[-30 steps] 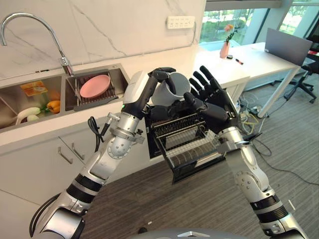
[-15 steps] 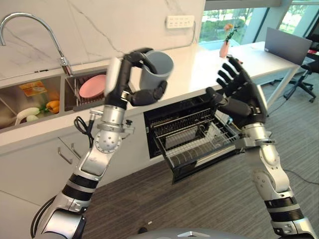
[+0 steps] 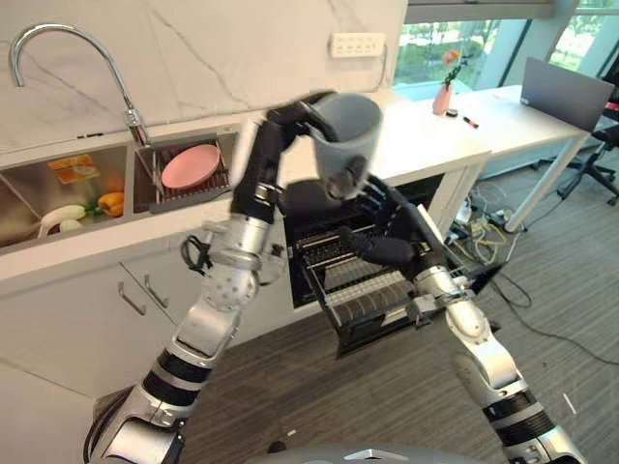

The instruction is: Place the dishes in the dishwasher.

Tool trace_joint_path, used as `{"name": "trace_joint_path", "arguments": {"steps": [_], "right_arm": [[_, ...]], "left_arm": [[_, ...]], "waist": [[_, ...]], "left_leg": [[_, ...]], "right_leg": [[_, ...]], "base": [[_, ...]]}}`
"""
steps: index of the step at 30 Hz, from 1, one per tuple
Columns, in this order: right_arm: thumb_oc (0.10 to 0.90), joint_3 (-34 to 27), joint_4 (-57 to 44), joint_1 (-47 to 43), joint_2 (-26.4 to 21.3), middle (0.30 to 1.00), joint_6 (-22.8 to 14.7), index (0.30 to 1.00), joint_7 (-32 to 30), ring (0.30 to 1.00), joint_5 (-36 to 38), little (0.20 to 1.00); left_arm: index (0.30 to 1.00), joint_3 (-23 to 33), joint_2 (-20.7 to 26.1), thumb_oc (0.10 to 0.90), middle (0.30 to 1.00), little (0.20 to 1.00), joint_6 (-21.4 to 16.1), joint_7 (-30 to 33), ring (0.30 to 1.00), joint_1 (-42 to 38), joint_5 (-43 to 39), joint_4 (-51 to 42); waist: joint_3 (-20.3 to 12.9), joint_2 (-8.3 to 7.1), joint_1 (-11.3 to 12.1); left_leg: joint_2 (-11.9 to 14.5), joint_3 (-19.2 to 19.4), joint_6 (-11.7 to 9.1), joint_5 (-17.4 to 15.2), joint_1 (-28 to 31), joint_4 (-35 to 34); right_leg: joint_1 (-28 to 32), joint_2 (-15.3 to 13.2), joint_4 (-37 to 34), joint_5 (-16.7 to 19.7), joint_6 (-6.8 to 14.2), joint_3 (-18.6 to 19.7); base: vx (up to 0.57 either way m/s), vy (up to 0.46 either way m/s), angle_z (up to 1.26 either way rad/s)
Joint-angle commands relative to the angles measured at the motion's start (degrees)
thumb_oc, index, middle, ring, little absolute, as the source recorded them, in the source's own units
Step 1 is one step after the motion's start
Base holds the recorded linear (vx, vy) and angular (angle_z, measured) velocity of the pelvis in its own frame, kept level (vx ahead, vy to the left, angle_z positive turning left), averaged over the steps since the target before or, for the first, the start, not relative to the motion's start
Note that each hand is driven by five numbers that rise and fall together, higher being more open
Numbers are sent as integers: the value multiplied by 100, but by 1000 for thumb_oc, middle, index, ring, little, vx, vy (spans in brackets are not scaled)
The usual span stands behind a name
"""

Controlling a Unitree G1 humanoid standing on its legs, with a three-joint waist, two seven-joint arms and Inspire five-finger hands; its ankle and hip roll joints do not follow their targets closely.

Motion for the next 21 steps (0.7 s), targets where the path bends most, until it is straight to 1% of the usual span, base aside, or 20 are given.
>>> {"name": "trace_joint_path", "arguments": {"steps": [1,3,8,12,15,18,21], "right_arm": [[800,-275,-475,-955,119,900,-501,900,-235,900,340,900],[800,-180,-549,-1155,192,900,-499,900,-364,900,409,900],[800,-164,-704,-1356,200,900,-512,900,-543,900,301,900],[800,-214,-910,-1456,150,900,-530,900,-625,900,44,900],[800,-221,-986,-1477,142,900,-529,900,-619,900,2,900],[800,-232,-1111,-1470,89,900,-542,900,-582,900,-44,900],[800,-259,-1200,-1478,46,900,-545,900,-571,900,-133,900]], "left_arm": [[300,-9,-86,400,300,300,-327,-193,300,-351,-212,-225],[300,-283,-127,400,300,300,-240,-312,300,-313,-249,-94],[300,-450,-86,400,300,300,-176,-344,300,-317,-95,53],[300,-492,7,400,300,300,-172,-357,300,-300,223,166],[300,-466,58,400,300,300,-184,-348,300,-308,358,157],[300,-460,180,400,300,300,-219,-300,300,-362,787,227],[300,-485,227,400,300,300,-261,-346,300,-376,818,238]], "waist": [[-235,-112,97],[-218,-107,118],[-196,-98,124],[-194,-84,117],[-197,-74,109],[-194,-73,88],[-196,-68,69]], "left_leg": [[194,610,-234,-669,484,66],[194,613,-228,-664,478,66],[196,630,-222,-662,468,66],[192,647,-219,-669,478,66],[195,653,-222,-674,482,66],[201,660,-226,-675,489,66],[209,671,-230,-684,507,66]], "right_leg": [[-98,-179,137,-135,300,-618],[-107,-188,145,-133,304,-623],[-123,-196,157,-134,307,-622],[-133,-194,163,-140,311,-629],[-133,-193,164,-144,311,-627],[-130,-187,169,-146,315,-616],[-121,-185,166,-147,317,-618]], "base": [[0,0,0],[0,0,0],[0,0,0],[0,0,0],[0,0,0],[0,0,0],[0,0,0]]}}
